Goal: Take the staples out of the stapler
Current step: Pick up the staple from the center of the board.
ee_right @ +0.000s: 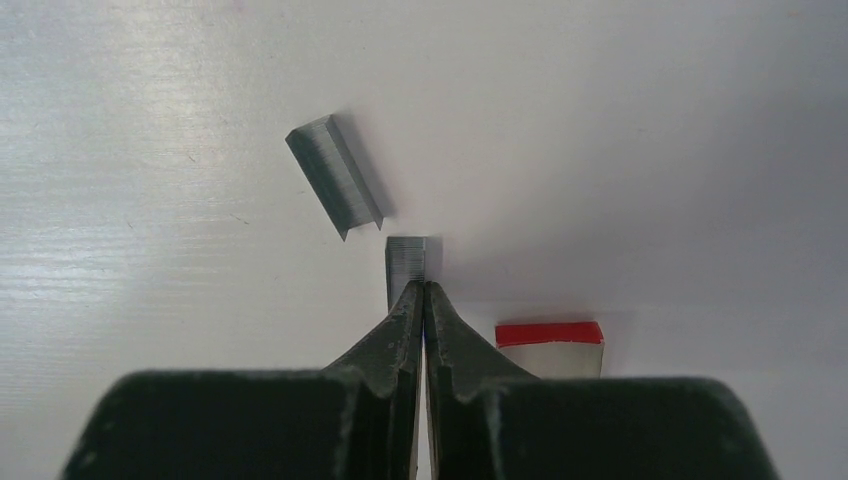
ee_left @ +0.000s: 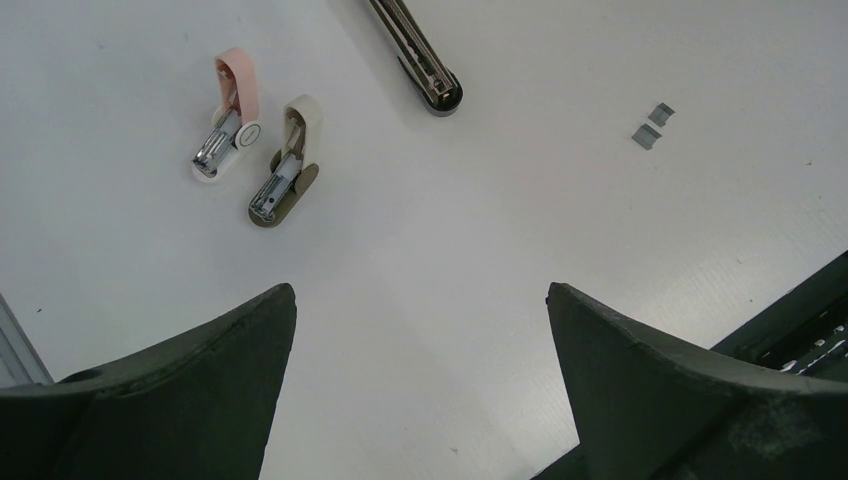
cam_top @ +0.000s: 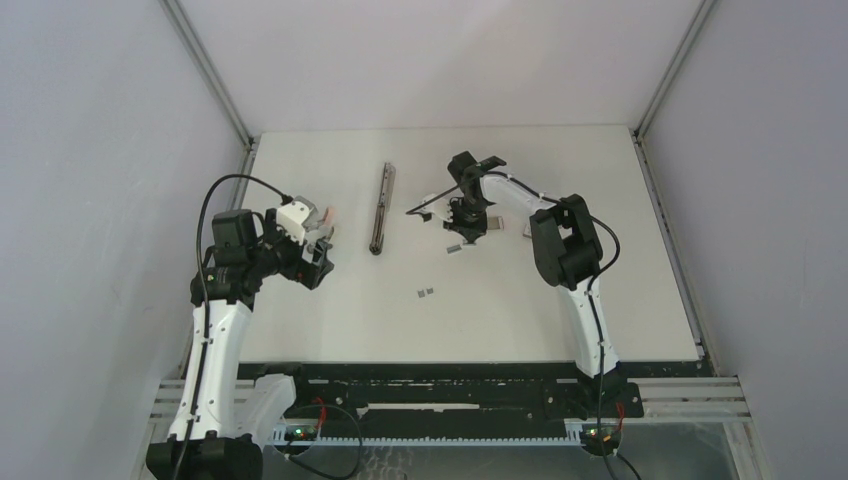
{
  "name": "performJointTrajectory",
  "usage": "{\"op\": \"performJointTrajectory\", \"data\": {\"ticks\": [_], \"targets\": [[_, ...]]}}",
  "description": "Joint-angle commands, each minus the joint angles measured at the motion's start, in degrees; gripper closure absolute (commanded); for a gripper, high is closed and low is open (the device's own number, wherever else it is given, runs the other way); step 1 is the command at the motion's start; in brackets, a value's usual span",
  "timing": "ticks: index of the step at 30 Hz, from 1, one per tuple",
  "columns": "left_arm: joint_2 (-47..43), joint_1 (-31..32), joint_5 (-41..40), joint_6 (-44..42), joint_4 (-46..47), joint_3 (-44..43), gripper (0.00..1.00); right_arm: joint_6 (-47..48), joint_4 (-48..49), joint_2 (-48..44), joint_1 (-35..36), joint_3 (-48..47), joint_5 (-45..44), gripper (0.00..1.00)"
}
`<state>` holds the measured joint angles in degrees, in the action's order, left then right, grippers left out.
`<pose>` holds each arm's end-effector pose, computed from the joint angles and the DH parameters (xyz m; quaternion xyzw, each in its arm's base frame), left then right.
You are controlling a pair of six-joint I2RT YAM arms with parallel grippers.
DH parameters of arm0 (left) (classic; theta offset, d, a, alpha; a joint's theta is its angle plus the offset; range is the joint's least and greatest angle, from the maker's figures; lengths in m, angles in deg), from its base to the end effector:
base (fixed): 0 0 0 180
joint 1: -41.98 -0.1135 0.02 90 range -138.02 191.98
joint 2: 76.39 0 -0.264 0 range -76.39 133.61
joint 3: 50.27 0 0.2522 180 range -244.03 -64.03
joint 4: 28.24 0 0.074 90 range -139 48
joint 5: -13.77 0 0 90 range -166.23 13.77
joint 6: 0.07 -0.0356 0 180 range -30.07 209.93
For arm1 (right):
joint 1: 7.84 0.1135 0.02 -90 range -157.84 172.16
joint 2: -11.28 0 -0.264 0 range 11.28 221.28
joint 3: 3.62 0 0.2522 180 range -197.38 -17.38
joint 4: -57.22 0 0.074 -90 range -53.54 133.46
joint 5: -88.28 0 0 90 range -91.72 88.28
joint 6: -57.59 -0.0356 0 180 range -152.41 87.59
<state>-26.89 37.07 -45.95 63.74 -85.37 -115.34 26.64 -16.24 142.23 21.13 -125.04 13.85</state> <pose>0.1708 -0.0033 0.3125 0.2678 0.8454 -0.1233 0.4454 0.3934 0.2287 0.1637 -0.6930 0.7055 0.1149 0.0936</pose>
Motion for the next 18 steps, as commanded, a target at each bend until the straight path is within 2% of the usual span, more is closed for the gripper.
{"op": "performJointTrajectory", "data": {"ticks": [1,8,18], "targets": [[-0.6,-0.4,1.5,-1.1,1.9,1.4,0.00,-3.1,-0.4,-0.7,0.0,-2.9,1.5,1.00],[-0.7,-0.3,1.4,-1.0,1.9,1.5,0.00,-14.6,1.3,-3.4,-0.8,-5.6,3.5,1.00],[-0.7,-0.3,1.7,-0.9,1.9,1.3,0.00,-47.1,10.8,-13.9,-1.8,1.8,-4.6,1.00]]}}
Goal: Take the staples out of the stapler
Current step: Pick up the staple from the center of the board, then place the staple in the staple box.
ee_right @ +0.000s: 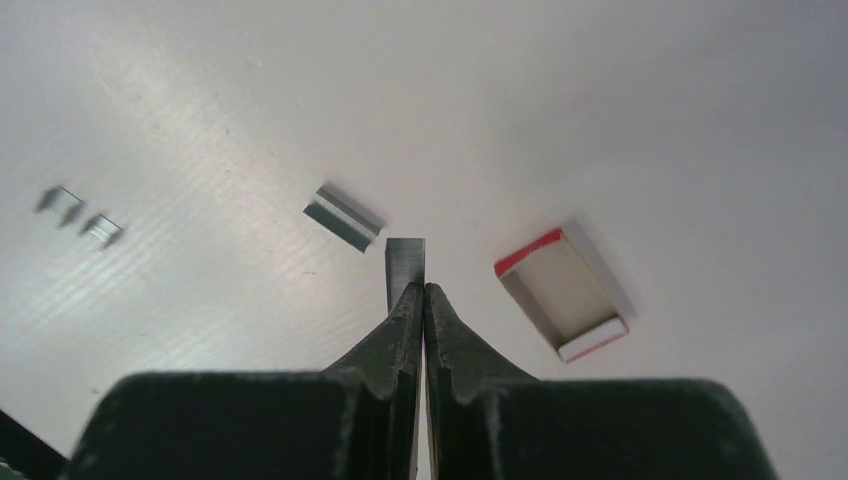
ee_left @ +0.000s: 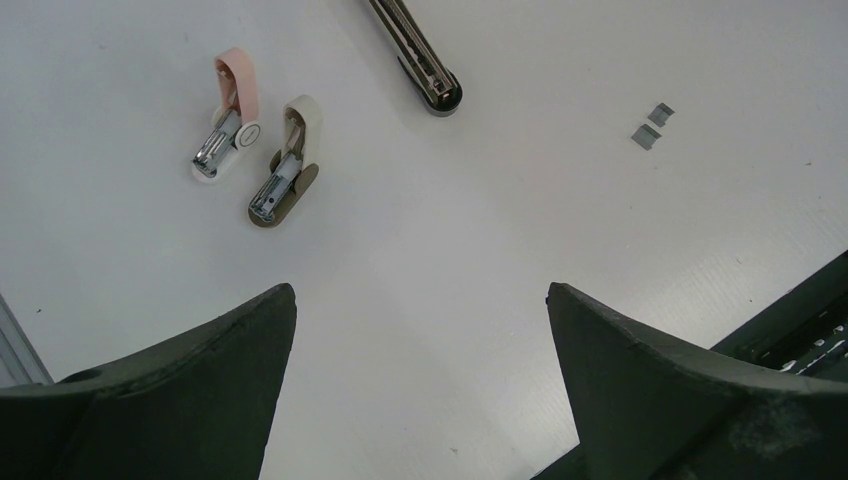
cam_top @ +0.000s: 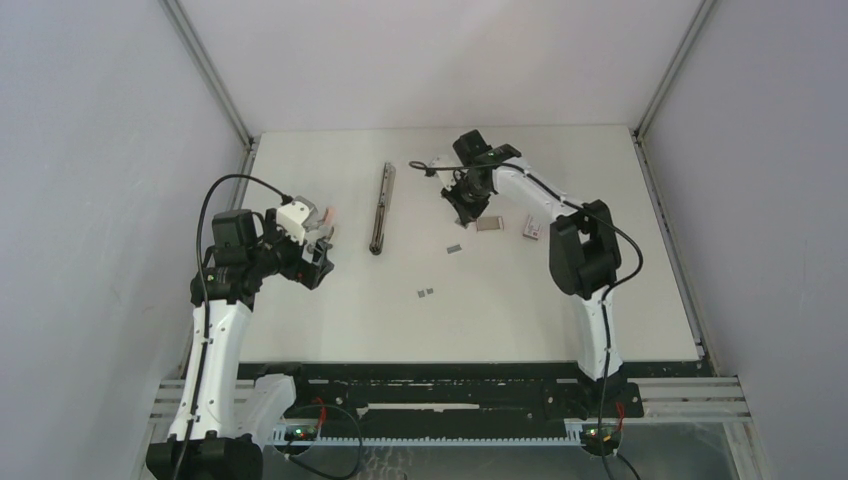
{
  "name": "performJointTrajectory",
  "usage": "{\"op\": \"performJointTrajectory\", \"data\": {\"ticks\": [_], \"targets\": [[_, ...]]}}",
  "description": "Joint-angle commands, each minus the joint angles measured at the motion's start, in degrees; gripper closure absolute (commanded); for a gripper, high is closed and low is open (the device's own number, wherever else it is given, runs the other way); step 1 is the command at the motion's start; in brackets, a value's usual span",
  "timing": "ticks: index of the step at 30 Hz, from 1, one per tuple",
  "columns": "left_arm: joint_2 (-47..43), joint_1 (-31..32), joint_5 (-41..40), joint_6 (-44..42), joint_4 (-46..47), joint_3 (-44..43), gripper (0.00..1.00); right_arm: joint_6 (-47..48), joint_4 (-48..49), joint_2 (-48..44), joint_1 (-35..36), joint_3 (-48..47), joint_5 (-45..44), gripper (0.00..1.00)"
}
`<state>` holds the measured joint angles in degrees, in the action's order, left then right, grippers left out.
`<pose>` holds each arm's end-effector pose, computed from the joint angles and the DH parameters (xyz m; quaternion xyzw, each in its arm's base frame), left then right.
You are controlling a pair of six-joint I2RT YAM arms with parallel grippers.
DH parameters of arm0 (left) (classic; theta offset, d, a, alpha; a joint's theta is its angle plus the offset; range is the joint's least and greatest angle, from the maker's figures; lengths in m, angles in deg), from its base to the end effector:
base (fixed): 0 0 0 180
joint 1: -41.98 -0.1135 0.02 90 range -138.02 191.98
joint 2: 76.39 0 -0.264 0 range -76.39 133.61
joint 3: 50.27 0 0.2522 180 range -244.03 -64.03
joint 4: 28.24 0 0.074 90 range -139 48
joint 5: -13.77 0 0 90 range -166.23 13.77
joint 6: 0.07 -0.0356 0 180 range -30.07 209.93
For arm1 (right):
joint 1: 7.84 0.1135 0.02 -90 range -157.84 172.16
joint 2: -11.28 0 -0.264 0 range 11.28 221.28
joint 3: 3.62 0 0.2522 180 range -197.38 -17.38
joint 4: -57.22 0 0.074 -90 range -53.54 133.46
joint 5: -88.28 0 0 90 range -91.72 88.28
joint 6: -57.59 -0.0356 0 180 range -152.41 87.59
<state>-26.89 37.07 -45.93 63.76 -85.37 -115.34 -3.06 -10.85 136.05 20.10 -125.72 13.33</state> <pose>0.1708 -0.0034 0.3125 0.2678 0.8454 -0.1235 0.4454 0.4005 0.2229 0.2163 -0.4878 0.8473 0.1271 0.1674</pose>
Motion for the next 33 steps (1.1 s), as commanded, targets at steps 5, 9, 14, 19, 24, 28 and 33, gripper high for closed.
{"op": "performJointTrajectory", "data": {"ticks": [5,9,14,19,24,28,33], "targets": [[-1.1,-0.3,1.6,-0.9,1.9,1.3,0.00,-30.5,6.1,-9.4,-2.5,5.3,-7.9,1.00],[-1.4,-0.3,1.6,-0.8,1.9,1.4,0.00,-38.3,9.4,-10.7,-4.4,10.2,-9.1,1.00],[-1.3,-0.3,1.5,-0.8,2.1,1.5,0.00,-44.3,16.3,-12.7,-6.2,17.1,-12.6,1.00],[-1.1,-0.4,1.3,-0.7,2.1,1.4,0.00,-47.9,17.9,-11.0,-8.1,16.3,-13.5,1.00],[-0.7,-0.4,1.2,-0.7,2.1,1.4,0.00,-49.4,17.8,-8.1,-8.6,14.0,-13.1,1.00],[-0.5,-0.3,1.2,-0.7,2.2,1.5,0.00,-50.6,17.7,-6.3,-8.0,12.6,-13.3,1.00],[-0.5,-0.3,1.1,-0.9,2.3,1.6,0.00,-51.6,17.7,-5.1,-7.2,11.5,-13.6,1.00]]}}
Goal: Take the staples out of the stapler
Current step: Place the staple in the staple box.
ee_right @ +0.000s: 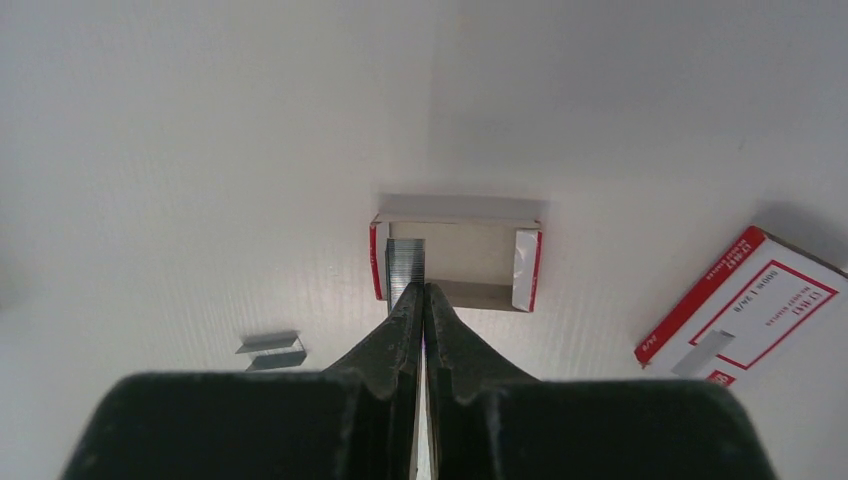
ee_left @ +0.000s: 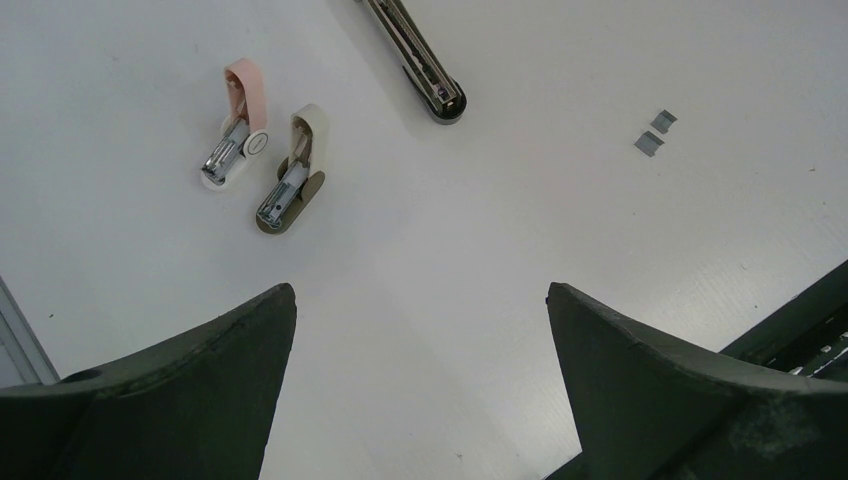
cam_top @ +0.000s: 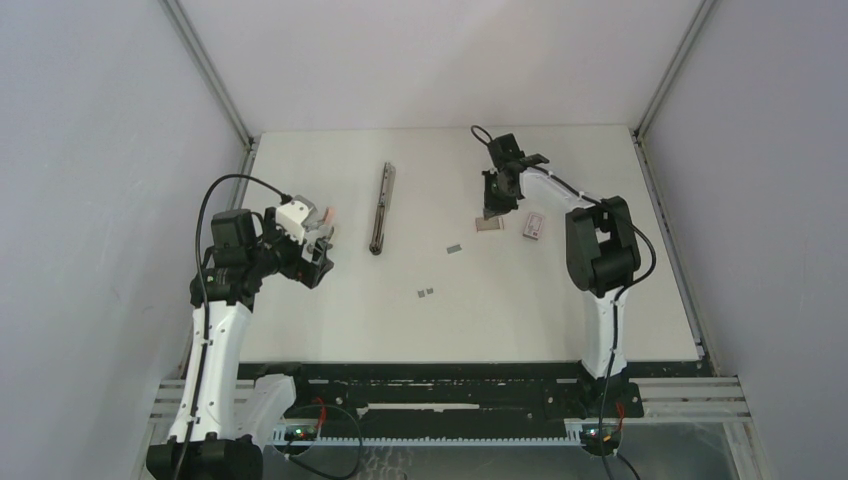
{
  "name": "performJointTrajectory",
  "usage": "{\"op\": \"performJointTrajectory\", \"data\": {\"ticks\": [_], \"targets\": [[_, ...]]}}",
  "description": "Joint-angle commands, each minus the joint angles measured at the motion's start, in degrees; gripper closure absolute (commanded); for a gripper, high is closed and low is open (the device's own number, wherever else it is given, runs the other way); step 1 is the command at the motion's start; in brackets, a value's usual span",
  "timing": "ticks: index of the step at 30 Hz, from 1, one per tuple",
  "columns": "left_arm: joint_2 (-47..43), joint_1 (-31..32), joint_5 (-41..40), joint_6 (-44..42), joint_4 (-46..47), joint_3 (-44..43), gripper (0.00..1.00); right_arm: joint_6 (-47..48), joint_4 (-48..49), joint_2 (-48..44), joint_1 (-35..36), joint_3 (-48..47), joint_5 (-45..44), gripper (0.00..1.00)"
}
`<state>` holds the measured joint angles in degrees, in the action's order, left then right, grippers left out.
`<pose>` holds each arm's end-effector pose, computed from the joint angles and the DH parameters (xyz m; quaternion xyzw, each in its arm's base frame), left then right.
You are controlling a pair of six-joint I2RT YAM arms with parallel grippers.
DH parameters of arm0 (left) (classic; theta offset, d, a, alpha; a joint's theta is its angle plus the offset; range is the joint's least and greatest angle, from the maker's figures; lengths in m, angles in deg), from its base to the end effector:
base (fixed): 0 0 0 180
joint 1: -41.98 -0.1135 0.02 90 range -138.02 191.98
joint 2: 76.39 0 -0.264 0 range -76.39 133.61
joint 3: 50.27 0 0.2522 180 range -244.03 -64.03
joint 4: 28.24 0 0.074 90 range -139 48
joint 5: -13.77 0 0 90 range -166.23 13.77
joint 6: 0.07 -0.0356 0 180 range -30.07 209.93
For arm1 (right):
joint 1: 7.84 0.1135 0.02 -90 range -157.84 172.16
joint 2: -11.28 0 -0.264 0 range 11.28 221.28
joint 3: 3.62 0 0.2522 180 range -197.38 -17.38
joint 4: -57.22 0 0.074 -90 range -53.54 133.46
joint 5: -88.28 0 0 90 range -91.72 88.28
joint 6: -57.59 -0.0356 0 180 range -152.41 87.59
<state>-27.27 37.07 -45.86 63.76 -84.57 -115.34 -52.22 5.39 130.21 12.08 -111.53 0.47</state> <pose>0.1704 -0.0034 0.3146 0.2696 0.8407 -0.1206 0.4539 0.4182 0.1530 0.1988 -0.0054 0.9719 0.0972 0.2144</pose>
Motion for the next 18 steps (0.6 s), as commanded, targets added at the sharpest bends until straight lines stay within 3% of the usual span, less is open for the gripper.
{"op": "performJointTrajectory", "data": {"ticks": [1,18], "targets": [[-0.2,-0.3,1.0,-0.8,1.5,1.6,0.00,-2.5,1.4,0.9,0.8,-2.7,-0.5,1.00],[-0.4,-0.3,1.1,-0.8,1.5,1.6,0.00,-2.2,1.2,3.7,0.7,-3.5,0.0,1.00]]}}
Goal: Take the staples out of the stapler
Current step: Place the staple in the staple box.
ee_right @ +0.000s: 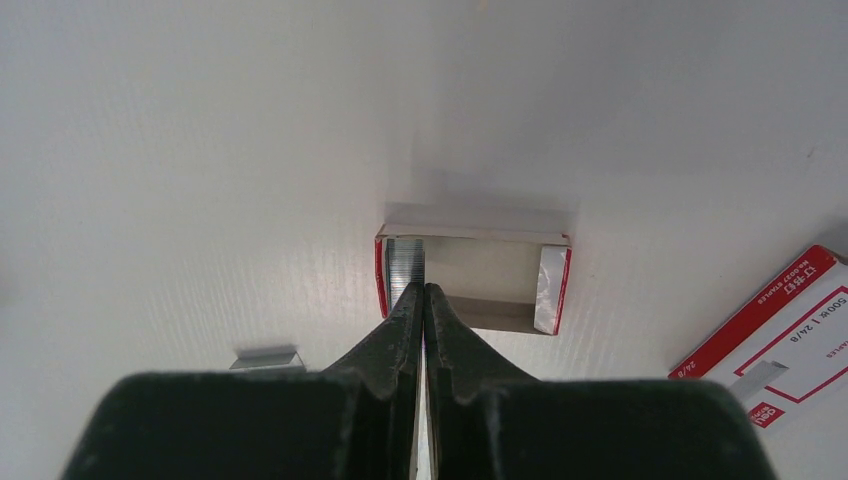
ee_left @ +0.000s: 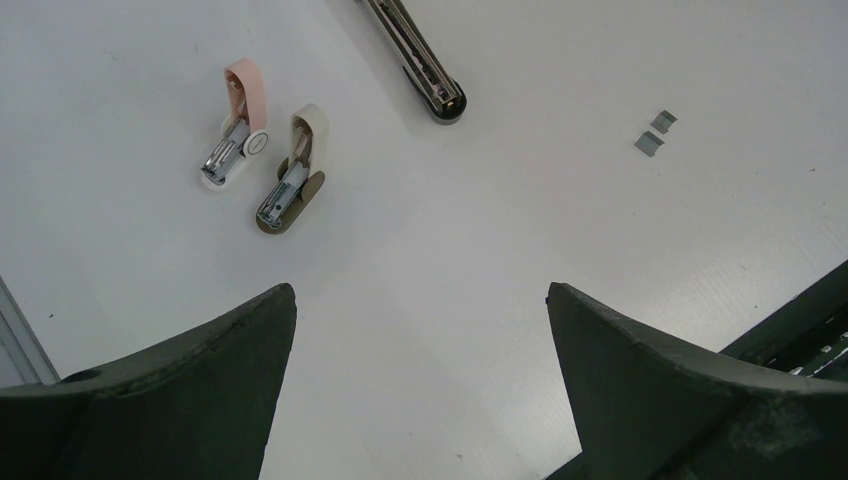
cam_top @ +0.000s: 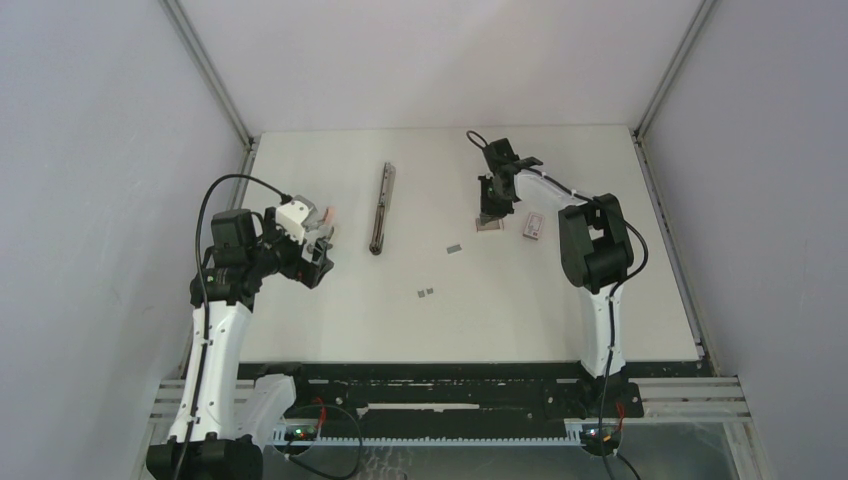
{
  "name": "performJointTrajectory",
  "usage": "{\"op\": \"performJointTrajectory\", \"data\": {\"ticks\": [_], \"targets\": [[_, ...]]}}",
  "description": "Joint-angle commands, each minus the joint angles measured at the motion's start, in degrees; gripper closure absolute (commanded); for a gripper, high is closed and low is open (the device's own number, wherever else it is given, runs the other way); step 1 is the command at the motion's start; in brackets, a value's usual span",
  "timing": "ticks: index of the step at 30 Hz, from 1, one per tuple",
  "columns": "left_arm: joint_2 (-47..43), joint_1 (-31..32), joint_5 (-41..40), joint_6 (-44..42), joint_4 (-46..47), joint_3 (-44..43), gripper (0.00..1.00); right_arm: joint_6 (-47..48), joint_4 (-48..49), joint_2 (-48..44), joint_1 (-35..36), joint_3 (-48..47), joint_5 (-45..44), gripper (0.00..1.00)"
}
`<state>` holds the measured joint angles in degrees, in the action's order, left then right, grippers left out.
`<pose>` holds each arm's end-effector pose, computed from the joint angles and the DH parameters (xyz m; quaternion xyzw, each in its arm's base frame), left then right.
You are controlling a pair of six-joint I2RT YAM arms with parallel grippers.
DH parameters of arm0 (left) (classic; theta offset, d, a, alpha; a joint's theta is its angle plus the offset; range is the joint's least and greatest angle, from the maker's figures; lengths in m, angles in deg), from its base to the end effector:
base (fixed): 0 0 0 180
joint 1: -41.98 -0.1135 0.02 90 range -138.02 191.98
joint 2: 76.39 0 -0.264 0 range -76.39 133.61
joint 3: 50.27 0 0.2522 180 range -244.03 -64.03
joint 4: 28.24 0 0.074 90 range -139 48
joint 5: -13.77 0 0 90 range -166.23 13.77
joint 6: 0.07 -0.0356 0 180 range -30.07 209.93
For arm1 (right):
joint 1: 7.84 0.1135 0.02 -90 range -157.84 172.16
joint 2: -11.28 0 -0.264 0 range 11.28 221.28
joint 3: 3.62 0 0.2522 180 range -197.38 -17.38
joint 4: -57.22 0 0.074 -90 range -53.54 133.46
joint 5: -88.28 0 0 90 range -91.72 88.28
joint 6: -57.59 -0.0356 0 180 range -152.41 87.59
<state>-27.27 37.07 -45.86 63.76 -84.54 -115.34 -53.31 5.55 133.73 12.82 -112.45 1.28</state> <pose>0.1704 -0.0034 0.3146 0.2697 0.8406 -0.1205 0.4541 0.4228 0.1614 0.1774 -0.0036 0.9765 0.0998 0.1909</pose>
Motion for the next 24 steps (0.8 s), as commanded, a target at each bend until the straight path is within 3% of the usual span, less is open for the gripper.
{"op": "performJointTrajectory", "data": {"ticks": [1,24], "targets": [[-0.4,-0.4,1.1,-0.8,1.5,1.6,0.00,-1.0,1.0,0.4,0.0,-2.6,-0.5,1.00],[-0.6,-0.3,1.0,-0.8,1.5,1.7,0.00,-0.9,0.2,0.9,0.2,-2.8,0.8,1.00]]}}
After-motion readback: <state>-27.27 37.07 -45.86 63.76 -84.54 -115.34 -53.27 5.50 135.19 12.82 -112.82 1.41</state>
